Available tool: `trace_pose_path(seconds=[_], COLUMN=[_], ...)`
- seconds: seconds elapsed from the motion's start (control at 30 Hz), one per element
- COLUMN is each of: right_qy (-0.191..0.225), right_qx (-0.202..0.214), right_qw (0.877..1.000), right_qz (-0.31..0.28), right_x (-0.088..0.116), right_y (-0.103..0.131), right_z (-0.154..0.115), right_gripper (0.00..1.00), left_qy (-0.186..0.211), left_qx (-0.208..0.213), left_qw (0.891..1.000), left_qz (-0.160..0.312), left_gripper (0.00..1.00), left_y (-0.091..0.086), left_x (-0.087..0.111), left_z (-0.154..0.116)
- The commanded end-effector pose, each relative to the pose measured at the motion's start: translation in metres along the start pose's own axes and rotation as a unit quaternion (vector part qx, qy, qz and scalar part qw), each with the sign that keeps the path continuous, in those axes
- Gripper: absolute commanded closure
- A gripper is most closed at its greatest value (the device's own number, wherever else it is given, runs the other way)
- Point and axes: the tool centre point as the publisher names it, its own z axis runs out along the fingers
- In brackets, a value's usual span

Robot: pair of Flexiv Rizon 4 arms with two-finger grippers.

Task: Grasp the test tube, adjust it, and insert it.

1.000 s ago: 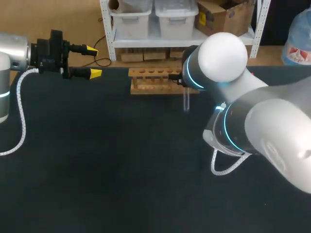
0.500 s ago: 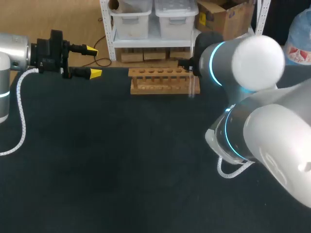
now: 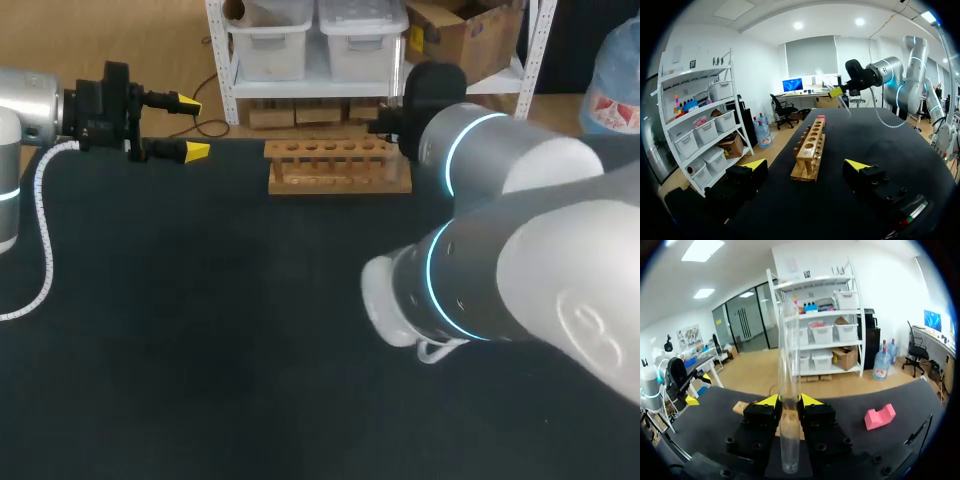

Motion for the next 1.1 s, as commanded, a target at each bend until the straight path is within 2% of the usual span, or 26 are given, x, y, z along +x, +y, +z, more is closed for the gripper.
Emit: trace_pose_path(seconds=[0.03, 0.33, 0.6, 0.87, 1.1], right_qy=[-0.050, -0.099, -0.134, -0.172, -0.190], right_qx=[0.000, 0.002, -0.001, -0.008, -0.018], right_qw=[0.999, 0.995, 0.991, 0.984, 0.980], right_qz=[0.003, 0.016, 0.021, 0.044, 0.051], right_x=[-0.006, -0.029, -0.043, -0.049, -0.044], right_y=[-0.001, -0.004, 0.000, 0.001, 0.002], right_z=[0.011, 0.018, 0.034, 0.052, 0.066], right_gripper=[1.00, 1.00, 1.00, 1.00, 1.00], left_qy=[-0.001, -0.001, -0.001, -0.001, -0.001], left_qx=[-0.001, -0.001, -0.001, -0.001, -0.001], left_qw=[1.000, 1.000, 1.000, 1.000, 1.000], left_qz=[0.001, 0.001, 0.001, 0.001, 0.001], left_gripper=[0.00, 0.00, 0.00, 0.00, 0.00], left_y=[-0.001, -0.001, -0.001, -0.001, -0.001], left_x=[0.001, 0.001, 0.001, 0.001, 0.001], left_z=[0.000, 0.000, 0.000, 0.000, 0.000])
